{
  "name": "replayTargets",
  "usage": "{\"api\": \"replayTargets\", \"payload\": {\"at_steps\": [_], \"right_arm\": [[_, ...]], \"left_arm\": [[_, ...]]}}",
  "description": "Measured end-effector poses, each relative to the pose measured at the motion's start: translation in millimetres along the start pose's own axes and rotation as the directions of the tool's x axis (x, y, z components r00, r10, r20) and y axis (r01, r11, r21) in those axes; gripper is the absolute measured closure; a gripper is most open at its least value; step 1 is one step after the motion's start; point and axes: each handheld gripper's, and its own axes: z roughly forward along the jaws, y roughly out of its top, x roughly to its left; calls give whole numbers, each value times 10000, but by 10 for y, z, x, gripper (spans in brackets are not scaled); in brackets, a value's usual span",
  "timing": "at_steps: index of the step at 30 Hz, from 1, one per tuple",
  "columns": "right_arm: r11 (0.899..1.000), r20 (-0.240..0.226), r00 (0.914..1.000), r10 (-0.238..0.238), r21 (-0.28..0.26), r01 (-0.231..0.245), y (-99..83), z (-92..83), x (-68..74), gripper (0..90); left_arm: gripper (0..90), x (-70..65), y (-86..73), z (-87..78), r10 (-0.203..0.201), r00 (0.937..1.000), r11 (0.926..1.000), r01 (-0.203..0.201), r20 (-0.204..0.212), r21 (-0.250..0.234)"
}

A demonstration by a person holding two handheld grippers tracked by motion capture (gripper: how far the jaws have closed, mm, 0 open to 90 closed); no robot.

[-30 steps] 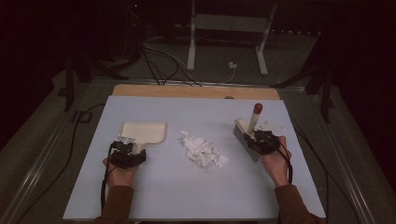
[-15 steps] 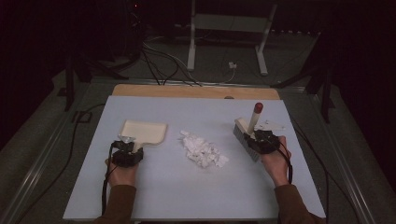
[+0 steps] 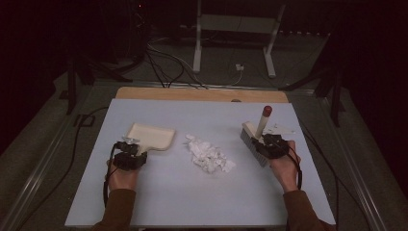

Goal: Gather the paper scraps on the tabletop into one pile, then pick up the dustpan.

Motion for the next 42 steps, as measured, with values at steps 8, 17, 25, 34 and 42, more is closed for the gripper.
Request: {"api": "replayTargets", "payload": {"at_steps": [8,17,25,34,42], "right_arm": [[10000,-30,10000,24,19,-24,-2,-1,-9,653],[9999,27,9999,-119,0,119,26,-3,-9,602],[10000,-12,10000,-9,87,9,123,-4,-65,594],[9964,-364,9991,202,830,-171,203,85,-128,660],[9948,-523,9985,-138,1003,190,251,92,-115,667]], "left_arm": [[667,29,54,-168,413,9980,9986,-397,482,-349],[666,71,45,-304,1095,9887,9934,-1054,1022,-449],[666,133,58,-426,1568,9798,9870,-1509,1239,-556],[666,153,40,-509,2311,9603,9726,-2236,1564,-641],[666,167,13,-570,3097,9319,9508,-3044,1888,-572]]}}
